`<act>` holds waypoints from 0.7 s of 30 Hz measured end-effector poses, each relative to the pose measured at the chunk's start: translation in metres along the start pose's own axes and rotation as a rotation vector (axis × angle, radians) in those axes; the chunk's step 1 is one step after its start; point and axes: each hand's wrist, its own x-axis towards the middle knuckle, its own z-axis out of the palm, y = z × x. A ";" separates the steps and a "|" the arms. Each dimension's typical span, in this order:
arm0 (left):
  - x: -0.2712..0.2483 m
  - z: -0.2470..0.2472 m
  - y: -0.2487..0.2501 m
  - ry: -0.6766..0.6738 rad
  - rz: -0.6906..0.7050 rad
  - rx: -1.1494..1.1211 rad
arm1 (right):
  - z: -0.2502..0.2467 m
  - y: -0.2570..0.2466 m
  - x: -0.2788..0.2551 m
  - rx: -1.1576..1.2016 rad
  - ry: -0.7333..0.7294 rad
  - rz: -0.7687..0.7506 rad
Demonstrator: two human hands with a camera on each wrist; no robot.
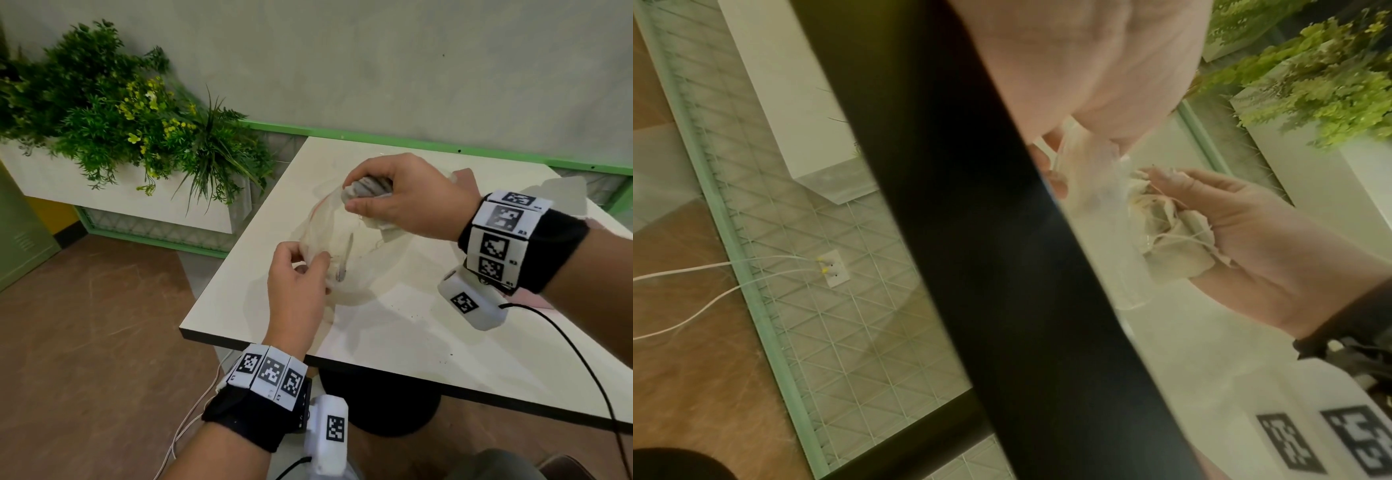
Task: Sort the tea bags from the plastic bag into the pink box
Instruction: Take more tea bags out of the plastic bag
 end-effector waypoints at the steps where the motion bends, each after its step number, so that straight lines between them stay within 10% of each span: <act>1: 0.000 0.000 0.000 -0.003 -0.002 -0.005 | -0.001 0.003 -0.001 0.007 0.000 0.014; 11: -0.005 0.004 0.006 -0.091 0.019 0.022 | -0.017 0.000 -0.001 0.741 0.081 0.267; 21: 0.001 0.002 -0.005 -0.038 0.076 0.052 | -0.046 -0.003 -0.024 0.914 0.118 0.294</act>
